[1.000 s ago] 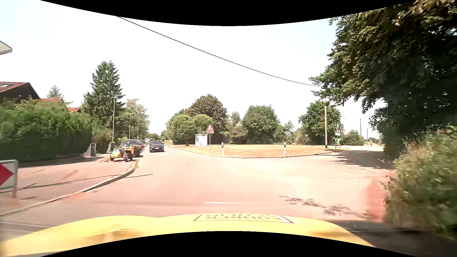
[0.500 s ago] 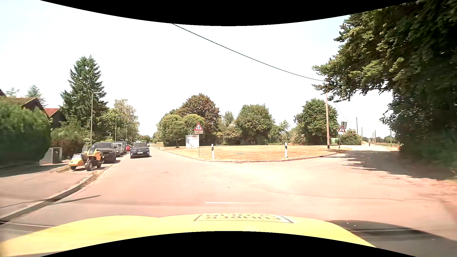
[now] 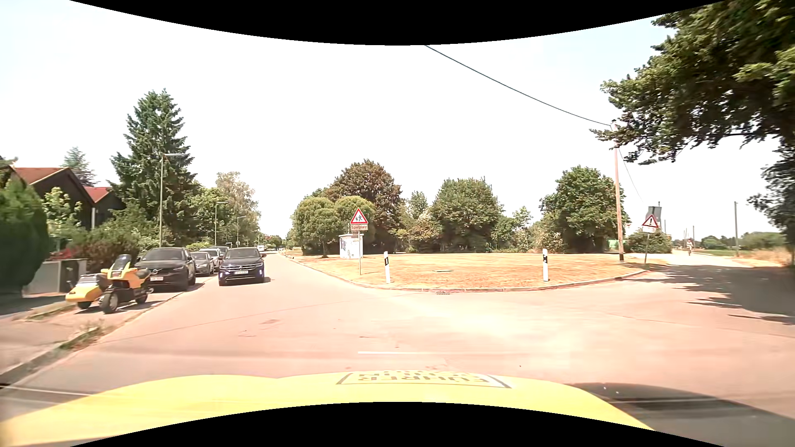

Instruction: Follow the waypoints while adhering to traffic rules and regulations

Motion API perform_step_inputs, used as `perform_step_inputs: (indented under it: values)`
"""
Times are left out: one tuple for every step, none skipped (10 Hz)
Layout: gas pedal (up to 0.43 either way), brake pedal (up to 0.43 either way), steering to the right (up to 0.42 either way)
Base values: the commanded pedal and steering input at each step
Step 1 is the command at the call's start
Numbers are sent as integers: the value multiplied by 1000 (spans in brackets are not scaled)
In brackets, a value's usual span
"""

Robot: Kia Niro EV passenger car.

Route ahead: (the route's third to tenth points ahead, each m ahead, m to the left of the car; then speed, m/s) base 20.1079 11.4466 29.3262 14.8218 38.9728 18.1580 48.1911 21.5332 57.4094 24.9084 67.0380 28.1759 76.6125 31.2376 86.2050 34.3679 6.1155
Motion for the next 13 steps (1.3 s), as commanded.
perform_step_inputs:
  values:
    - [118,0,-140]
    - [130,0,-151]
    - [138,0,-159]
    - [150,0,-155]
    - [150,0,-135]
    - [150,0,-108]
    - [150,0,-85]
    - [157,0,-77]
    - [169,0,-84]
    - [177,0,-102]
    - [177,0,-122]
    - [177,0,-129]
    - [177,0,-135]
